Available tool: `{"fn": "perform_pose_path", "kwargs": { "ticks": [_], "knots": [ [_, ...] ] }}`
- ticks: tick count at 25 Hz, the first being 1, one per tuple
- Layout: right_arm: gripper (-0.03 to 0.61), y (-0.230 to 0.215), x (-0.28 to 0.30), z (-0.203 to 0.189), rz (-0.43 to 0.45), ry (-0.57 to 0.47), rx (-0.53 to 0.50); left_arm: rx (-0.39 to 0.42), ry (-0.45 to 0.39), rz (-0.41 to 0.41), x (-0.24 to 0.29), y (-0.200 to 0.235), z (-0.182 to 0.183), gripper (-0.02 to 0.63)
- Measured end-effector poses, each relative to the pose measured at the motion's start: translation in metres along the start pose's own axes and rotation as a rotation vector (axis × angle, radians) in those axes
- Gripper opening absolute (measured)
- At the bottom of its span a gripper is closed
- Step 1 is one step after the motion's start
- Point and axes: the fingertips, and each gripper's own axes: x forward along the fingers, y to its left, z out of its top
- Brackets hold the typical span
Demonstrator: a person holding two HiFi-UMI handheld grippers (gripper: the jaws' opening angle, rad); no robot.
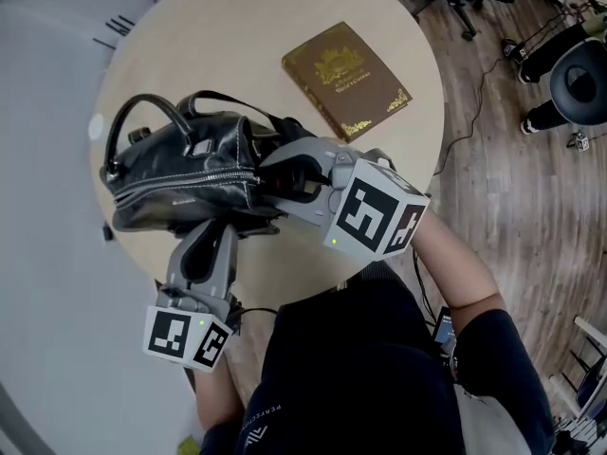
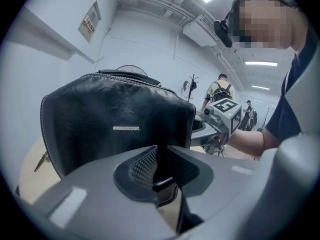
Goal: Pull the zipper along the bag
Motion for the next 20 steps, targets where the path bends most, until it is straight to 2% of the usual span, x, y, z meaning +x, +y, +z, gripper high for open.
{"fn": "perform_pose_path", "kwargs": {
  "ticks": [11, 15, 20],
  "knots": [
    [0.081, 0.0051, 0.0039, 0.0033, 0.121, -0.066, 0.047, -0.008, 0.003, 0.066, -0.0029, 0.0050, -0.0003, 0.066],
    [0.066, 0.0055, 0.0033, 0.0029, 0.091, -0.074, 0.055, -0.009, 0.003, 0.077, -0.0022, 0.0053, -0.0009, 0.063],
    [0.044, 0.0030, 0.0008, -0.0012, -0.001, -0.051, 0.056, -0.016, -0.005, 0.089, -0.0058, 0.0096, -0.0038, 0.058]
  ]
}}
